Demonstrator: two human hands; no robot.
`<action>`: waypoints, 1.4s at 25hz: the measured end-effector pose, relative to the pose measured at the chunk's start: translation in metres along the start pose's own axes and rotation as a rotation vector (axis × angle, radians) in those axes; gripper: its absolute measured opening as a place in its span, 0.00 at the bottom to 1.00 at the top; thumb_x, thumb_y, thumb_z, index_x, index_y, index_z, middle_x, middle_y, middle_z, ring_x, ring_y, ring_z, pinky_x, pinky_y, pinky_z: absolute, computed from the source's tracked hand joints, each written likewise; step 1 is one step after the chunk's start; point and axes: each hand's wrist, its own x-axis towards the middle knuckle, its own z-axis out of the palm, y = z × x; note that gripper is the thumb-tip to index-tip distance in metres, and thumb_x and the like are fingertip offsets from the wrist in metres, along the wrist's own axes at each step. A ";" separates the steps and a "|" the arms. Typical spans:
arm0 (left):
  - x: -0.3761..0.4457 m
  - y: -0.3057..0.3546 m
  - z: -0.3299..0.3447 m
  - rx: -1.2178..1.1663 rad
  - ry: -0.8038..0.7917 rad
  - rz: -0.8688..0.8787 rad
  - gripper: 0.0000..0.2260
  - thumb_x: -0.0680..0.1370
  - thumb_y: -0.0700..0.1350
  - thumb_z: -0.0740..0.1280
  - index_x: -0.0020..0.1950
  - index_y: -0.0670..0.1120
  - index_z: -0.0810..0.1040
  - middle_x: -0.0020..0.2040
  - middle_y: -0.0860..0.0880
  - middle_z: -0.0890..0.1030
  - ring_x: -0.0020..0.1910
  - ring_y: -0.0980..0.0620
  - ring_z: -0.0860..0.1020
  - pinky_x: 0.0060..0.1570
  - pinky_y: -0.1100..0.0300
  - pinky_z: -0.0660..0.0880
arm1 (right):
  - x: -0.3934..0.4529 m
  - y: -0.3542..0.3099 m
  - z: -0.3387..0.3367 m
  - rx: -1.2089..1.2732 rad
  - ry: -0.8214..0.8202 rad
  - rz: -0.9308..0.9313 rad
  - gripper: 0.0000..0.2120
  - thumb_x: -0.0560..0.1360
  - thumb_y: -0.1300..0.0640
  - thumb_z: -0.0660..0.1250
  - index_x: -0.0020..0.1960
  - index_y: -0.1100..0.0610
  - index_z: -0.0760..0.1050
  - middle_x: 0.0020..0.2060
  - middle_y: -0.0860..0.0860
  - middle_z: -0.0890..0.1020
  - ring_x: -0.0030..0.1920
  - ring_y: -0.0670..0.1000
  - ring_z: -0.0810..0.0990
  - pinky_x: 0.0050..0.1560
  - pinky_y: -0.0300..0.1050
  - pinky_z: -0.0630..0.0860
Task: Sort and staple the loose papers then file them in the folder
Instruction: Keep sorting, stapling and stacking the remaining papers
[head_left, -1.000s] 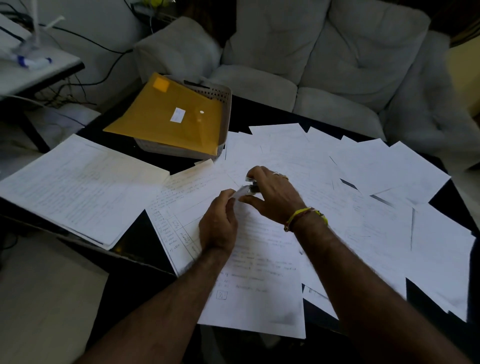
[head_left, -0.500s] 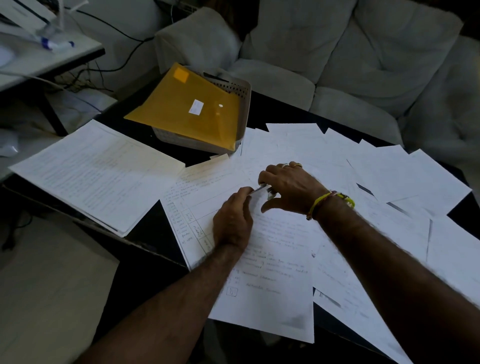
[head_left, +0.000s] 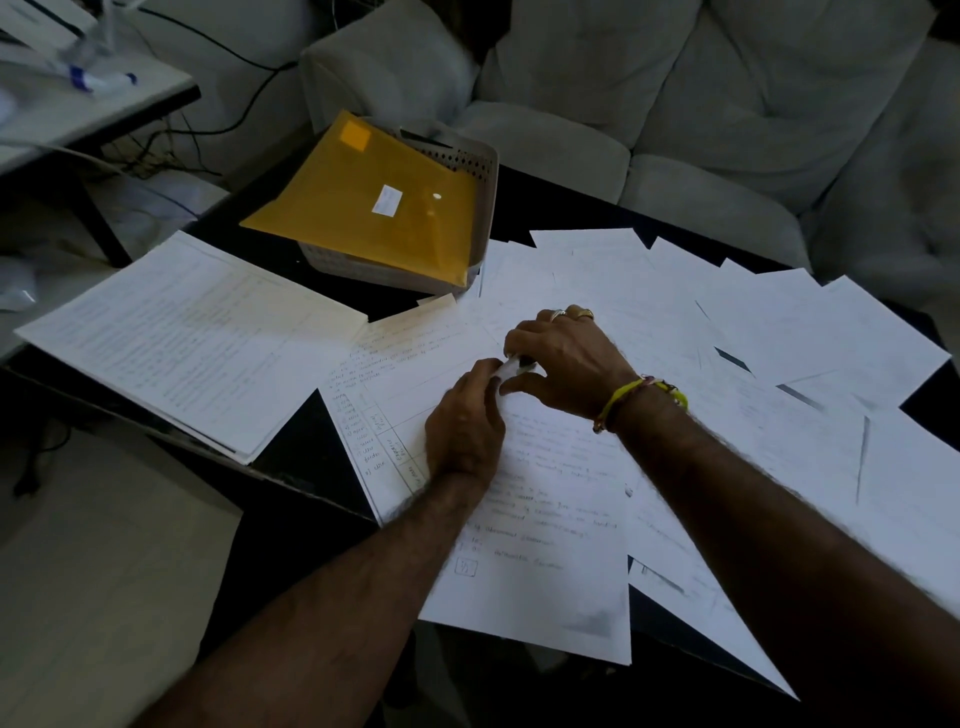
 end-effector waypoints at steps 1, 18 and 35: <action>-0.001 0.000 0.000 0.003 0.005 0.002 0.14 0.81 0.51 0.59 0.61 0.46 0.77 0.49 0.48 0.83 0.45 0.50 0.81 0.47 0.56 0.80 | 0.001 -0.001 0.003 0.016 0.022 0.021 0.14 0.74 0.42 0.68 0.47 0.53 0.76 0.39 0.47 0.80 0.41 0.53 0.77 0.46 0.48 0.68; 0.002 -0.001 0.005 0.080 -0.007 -0.086 0.12 0.82 0.48 0.58 0.62 0.45 0.74 0.52 0.47 0.82 0.47 0.48 0.80 0.41 0.55 0.79 | -0.068 0.032 0.070 0.117 0.096 1.314 0.28 0.75 0.42 0.66 0.65 0.61 0.72 0.59 0.61 0.74 0.60 0.64 0.71 0.57 0.58 0.68; 0.012 -0.005 -0.041 -0.127 -0.120 -0.158 0.07 0.77 0.48 0.67 0.53 0.47 0.78 0.47 0.49 0.83 0.46 0.47 0.80 0.44 0.55 0.78 | -0.077 -0.021 0.071 0.308 0.623 0.991 0.21 0.75 0.51 0.65 0.65 0.60 0.72 0.63 0.58 0.75 0.65 0.58 0.72 0.67 0.58 0.68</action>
